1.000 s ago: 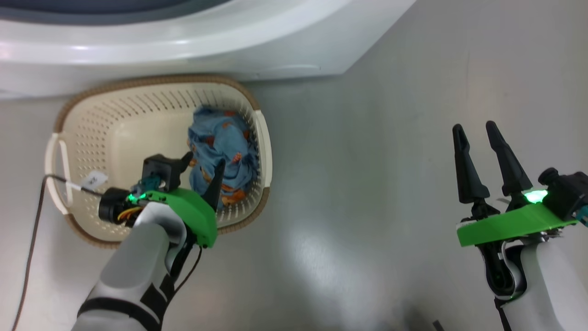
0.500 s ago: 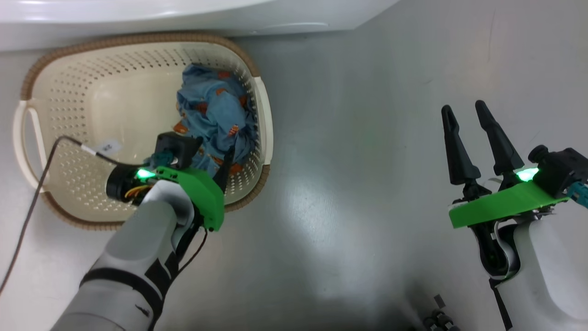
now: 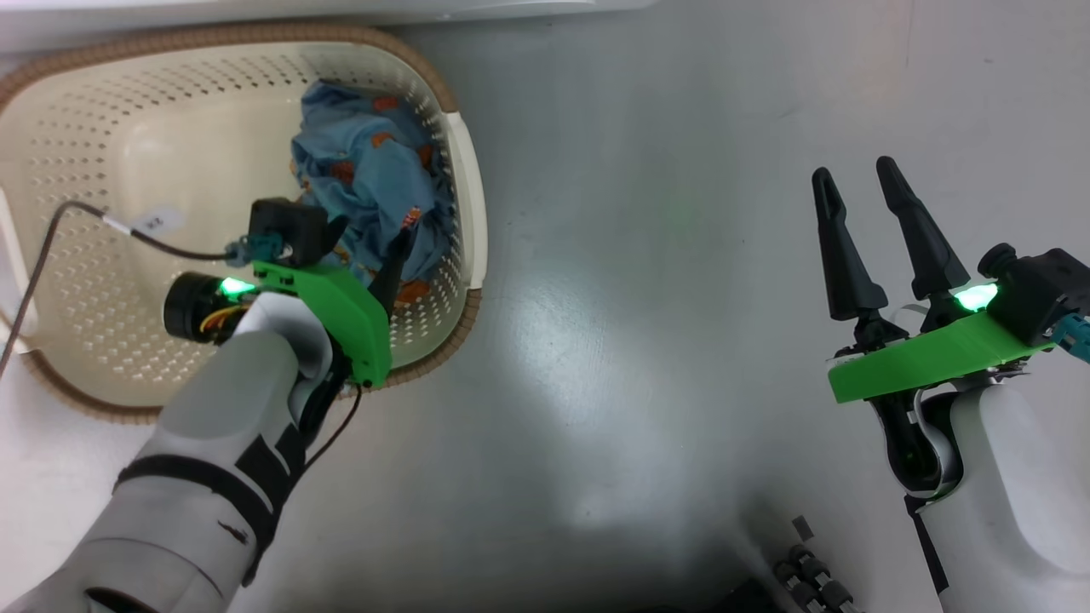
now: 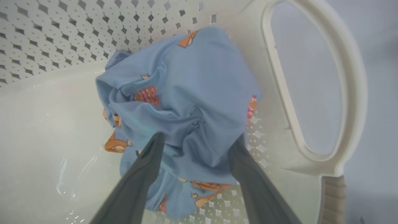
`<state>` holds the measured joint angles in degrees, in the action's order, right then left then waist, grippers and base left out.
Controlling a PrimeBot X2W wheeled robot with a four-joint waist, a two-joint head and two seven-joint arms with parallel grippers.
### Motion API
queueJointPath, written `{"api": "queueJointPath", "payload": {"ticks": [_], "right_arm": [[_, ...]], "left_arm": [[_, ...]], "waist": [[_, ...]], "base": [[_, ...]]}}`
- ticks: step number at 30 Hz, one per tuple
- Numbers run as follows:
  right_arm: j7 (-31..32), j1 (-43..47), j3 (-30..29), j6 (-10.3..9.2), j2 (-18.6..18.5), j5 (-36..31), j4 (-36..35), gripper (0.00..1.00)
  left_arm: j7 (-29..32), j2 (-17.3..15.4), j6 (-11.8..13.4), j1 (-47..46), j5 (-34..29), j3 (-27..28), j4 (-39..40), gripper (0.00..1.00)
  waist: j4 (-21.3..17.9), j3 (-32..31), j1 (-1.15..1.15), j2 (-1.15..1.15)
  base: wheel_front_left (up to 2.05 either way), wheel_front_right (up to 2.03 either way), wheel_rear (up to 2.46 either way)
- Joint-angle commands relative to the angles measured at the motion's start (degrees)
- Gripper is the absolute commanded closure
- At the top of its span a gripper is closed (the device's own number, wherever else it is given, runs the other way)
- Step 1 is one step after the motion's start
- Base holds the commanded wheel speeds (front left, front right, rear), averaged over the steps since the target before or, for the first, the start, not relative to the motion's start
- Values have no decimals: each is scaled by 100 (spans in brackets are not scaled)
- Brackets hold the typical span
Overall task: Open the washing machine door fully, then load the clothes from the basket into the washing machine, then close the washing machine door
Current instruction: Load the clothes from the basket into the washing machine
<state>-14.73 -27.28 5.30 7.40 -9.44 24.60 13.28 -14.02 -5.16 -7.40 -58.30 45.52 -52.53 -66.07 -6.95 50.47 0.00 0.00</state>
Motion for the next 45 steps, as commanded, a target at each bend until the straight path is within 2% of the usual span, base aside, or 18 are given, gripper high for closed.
{"api": "queueJointPath", "payload": {"ticks": [1, 3, 4, 6, 7, 17, 25, 29, 34, 45], "right_arm": [[-27, 165, 136, 9, -32, -23, -130, 0], [-27, 169, 143, 9, -30, -28, -152, 0], [-27, 174, 151, 9, -27, -32, -163, 0], [-27, 180, 162, 9, -23, -41, -175, 0], [-27, 184, 162, 9, -25, -44, -180, 0], [-27, 270, 86, 9, -28, -61, -189, 0], [-27, 395, 24, 9, -68, -59, -125, 0], [-27, 490, 9, 9, -105, -54, -91, 0], [-27, 657, 14, 9, -145, -44, 11, 0], [-27, 1206, -11, 9, -189, -14, 213, 0]], "left_arm": [[34, -165, -9, -31, 149, -36, 29, 0], [54, -193, -9, -80, 285, -145, 30, 0], [96, -203, -9, -87, 366, -202, 40, 17], [140, -238, -9, -113, 507, -314, 63, 78], [152, -250, -9, -123, 589, -354, 72, 100], [64, -356, -9, -125, 1194, -681, 133, 100], [-91, -448, -9, 101, 1557, -594, 246, 100], [-95, -595, -9, 271, 1450, -72, 515, 100], [-96, -689, -9, 744, 951, 641, 884, 100], [-97, -614, -9, 2029, -388, 2247, 1830, 100]], "waist": [[-47, 58, 0, 0], [-65, 75, 0, 0], [-75, 79, 0, 0], [-91, 84, 0, 0], [-94, 82, 0, 0], [-11, -128, 0, 0], [183, -666, 0, 0], [283, -1024, 0, 0], [407, -1532, 0, 0], [676, -2678, 0, 0]], "base": [[0, 0, 0], [0, 0, 0], [0, 0, 0], [0, 0, 0], [0, 0, 0], [0, 0, 0], [0, 0, 0], [0, 0, 0], [0, 0, 0], [0, 0, 0]]}}
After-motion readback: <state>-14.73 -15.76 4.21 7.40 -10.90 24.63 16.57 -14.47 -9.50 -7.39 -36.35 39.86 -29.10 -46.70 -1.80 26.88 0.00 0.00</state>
